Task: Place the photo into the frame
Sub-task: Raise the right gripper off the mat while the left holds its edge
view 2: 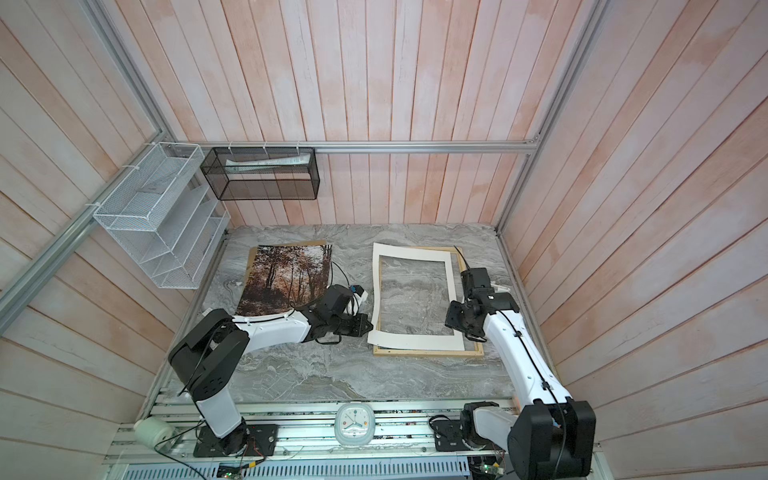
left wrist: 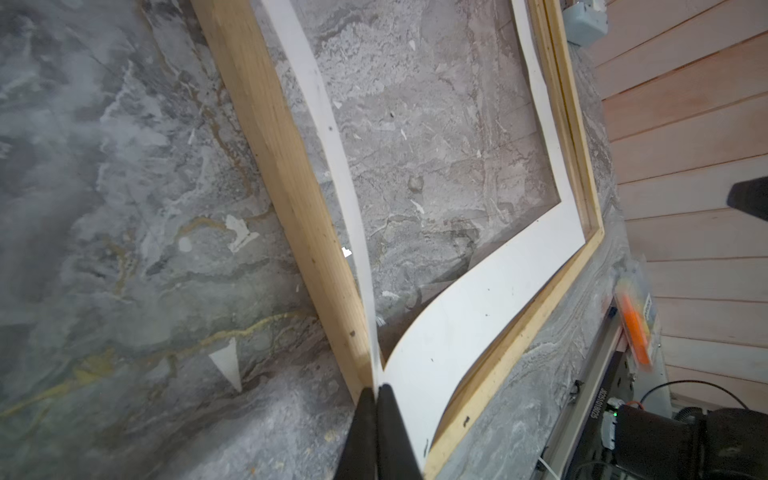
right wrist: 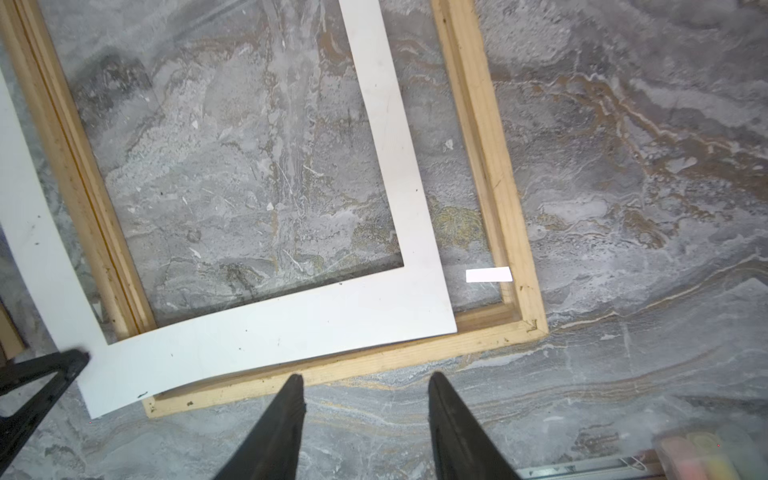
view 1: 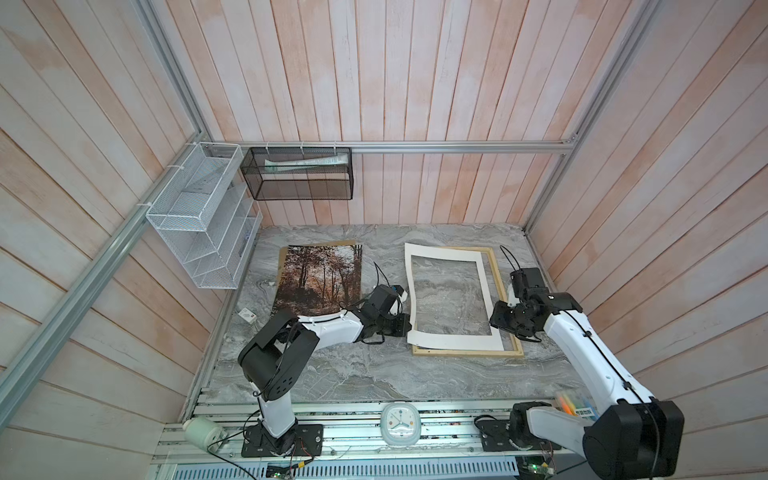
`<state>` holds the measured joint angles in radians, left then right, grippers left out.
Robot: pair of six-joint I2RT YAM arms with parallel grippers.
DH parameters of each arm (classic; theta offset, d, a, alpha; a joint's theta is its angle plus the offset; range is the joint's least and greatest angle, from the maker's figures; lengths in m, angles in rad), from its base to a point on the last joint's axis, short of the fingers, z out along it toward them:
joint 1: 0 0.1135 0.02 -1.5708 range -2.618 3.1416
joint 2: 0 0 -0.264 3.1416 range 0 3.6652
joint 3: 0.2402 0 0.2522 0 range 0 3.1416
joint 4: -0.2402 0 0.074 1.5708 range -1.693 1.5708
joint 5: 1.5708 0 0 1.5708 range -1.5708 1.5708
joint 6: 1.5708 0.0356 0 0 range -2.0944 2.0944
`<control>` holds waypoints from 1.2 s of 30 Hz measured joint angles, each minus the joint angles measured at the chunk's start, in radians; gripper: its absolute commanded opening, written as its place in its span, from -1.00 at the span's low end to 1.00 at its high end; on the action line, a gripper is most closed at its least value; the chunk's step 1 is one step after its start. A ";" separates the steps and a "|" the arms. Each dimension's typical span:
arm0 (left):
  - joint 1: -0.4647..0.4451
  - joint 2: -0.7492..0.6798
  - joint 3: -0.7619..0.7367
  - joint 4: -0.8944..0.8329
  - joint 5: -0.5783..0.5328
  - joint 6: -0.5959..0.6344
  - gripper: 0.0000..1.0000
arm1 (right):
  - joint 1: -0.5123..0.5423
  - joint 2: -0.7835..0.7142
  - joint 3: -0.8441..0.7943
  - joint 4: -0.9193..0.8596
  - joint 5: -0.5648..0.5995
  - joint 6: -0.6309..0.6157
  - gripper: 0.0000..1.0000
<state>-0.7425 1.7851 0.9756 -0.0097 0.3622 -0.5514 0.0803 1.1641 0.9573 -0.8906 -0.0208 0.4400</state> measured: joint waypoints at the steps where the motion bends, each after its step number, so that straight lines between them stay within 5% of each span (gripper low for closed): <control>1: 0.000 -0.003 0.000 0.000 0.000 0.000 -0.89 | -0.013 -0.014 -0.002 0.005 0.000 0.001 0.05; 12: -0.004 -0.011 0.000 0.014 0.018 -0.004 -0.89 | -0.132 -0.146 -0.023 0.069 -0.036 0.004 0.09; 36: -0.013 0.033 0.008 0.078 0.039 -0.080 -0.84 | -0.143 -0.147 -0.100 0.157 -0.119 0.005 0.09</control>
<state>-0.7559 1.8179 0.9836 0.0685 0.4015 -0.6315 -0.0631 1.0168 0.8577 -0.7334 -0.1402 0.4446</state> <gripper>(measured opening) 0.080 0.546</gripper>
